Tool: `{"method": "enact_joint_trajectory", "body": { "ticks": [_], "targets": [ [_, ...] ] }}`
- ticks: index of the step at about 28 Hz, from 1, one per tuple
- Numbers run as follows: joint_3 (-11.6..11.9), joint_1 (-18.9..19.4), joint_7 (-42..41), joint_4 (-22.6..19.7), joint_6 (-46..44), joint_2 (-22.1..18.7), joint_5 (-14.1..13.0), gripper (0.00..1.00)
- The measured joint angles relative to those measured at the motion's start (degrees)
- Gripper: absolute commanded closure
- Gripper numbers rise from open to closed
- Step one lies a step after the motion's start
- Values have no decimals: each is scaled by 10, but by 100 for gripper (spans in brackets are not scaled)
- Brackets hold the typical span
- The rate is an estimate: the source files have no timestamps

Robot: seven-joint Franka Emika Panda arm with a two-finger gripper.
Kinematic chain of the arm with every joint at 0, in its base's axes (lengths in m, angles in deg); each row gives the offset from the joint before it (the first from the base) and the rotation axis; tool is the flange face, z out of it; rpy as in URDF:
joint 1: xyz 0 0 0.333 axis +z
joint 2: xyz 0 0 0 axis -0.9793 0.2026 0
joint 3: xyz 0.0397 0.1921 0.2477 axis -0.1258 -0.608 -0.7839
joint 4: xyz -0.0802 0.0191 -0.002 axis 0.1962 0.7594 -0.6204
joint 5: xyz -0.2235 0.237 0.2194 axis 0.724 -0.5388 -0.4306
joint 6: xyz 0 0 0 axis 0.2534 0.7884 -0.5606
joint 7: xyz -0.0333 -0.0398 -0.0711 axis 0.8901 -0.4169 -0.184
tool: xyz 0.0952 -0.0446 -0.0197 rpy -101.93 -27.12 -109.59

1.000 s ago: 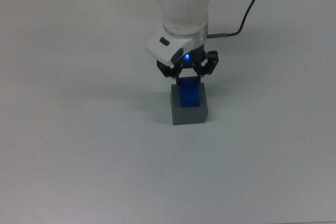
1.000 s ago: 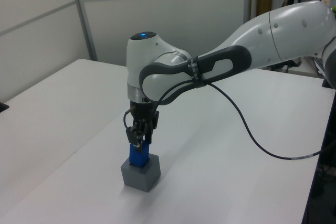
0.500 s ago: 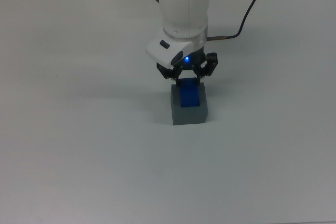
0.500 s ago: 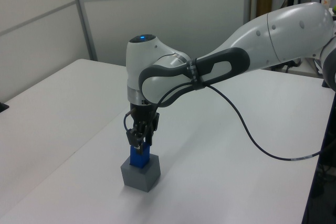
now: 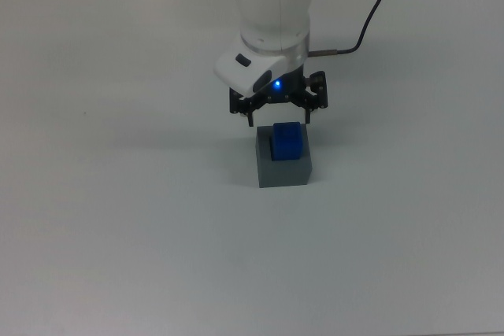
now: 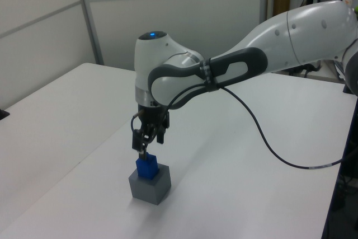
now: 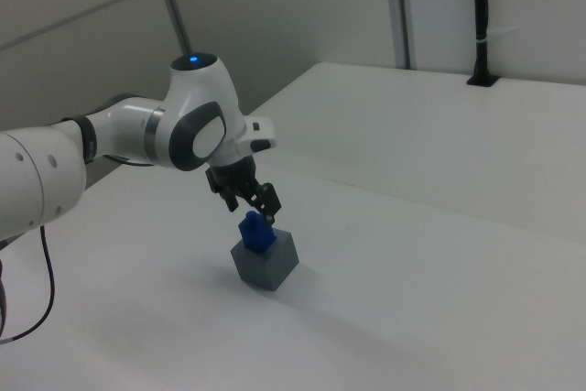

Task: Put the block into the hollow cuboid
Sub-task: 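Raise the open gripper up away from the grey cube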

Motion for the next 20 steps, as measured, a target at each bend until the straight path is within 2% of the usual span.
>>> {"method": "enact_joint_trajectory", "body": {
  "ticks": [2,6,8,14,20],
  "targets": [
    [2,-2,0,5,-9,-4,11,0],
    [7,-6,-8,15,-65,-15,56,0],
    [11,-7,-19,18,-89,-20,68,0],
    [24,-27,-87,21,-149,-40,74,0],
    [28,-60,-118,21,-159,-50,74,0]
  ]
}}
